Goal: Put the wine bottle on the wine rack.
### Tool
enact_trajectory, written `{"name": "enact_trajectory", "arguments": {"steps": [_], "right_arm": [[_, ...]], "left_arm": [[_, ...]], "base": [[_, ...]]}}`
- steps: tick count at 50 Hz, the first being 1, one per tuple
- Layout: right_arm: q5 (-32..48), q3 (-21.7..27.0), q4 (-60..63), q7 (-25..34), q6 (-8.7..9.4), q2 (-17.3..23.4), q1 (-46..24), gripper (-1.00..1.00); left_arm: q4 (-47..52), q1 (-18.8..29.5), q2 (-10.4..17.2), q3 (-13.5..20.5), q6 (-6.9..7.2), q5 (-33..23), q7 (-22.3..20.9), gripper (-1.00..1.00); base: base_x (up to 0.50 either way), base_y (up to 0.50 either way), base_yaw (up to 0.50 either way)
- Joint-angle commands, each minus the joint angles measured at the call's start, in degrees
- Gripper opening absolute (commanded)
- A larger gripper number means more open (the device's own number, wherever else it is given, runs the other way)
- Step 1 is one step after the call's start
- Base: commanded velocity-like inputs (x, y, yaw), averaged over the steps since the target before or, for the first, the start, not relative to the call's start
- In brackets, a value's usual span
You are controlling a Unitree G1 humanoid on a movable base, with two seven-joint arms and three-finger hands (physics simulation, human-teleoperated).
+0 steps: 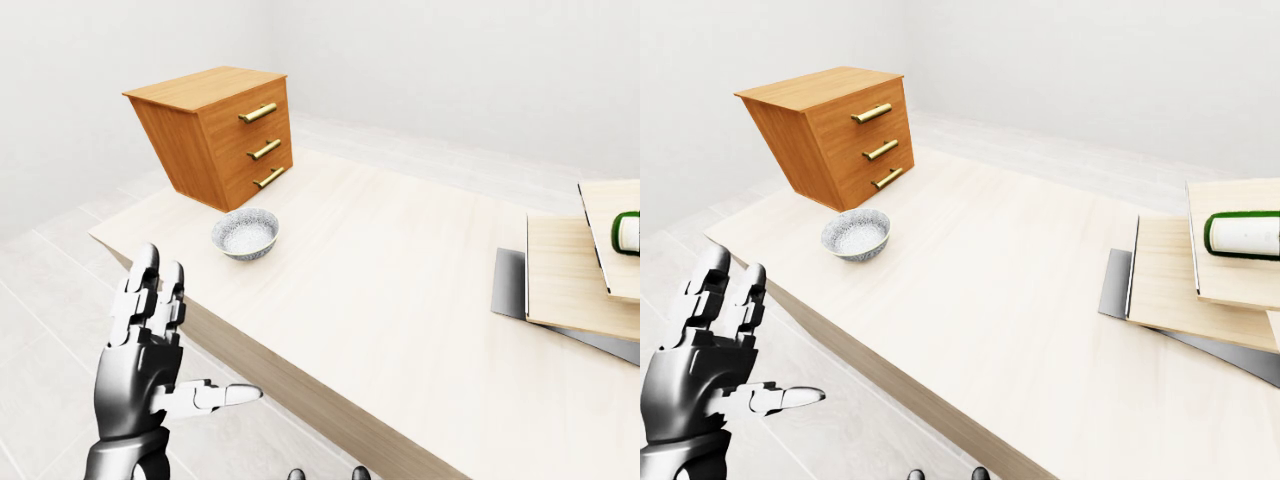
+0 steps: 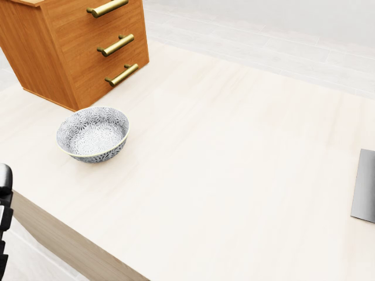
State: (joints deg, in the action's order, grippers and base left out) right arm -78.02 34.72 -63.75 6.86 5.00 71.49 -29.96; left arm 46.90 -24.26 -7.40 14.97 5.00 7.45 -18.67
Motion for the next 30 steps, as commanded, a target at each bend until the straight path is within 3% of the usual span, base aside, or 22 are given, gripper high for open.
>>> {"name": "enact_trajectory", "arguments": {"steps": [1, 18, 30], "right_arm": [[1.67, -4.07, -4.74, 0.25, 0.0, -1.11, -2.96, -1.0], [6.52, -6.51, -9.71, -1.15, 0.0, -3.18, -7.83, -1.0], [8.55, -4.98, -12.49, -4.85, 0.0, -3.52, -7.65, -1.0]], "left_arm": [[-0.21, 0.1, 0.11, -0.21, 0.0, -0.17, 0.18, 1.0], [0.99, 0.16, 0.41, -1.18, 0.0, -0.78, 1.0, 1.0], [0.95, 0.31, 0.57, -1.8, 0.0, -1.27, 1.4, 1.0]], "base": [[0.0, 0.0, 0.0], [0.0, 0.0, 0.0], [0.0, 0.0, 0.0]]}}
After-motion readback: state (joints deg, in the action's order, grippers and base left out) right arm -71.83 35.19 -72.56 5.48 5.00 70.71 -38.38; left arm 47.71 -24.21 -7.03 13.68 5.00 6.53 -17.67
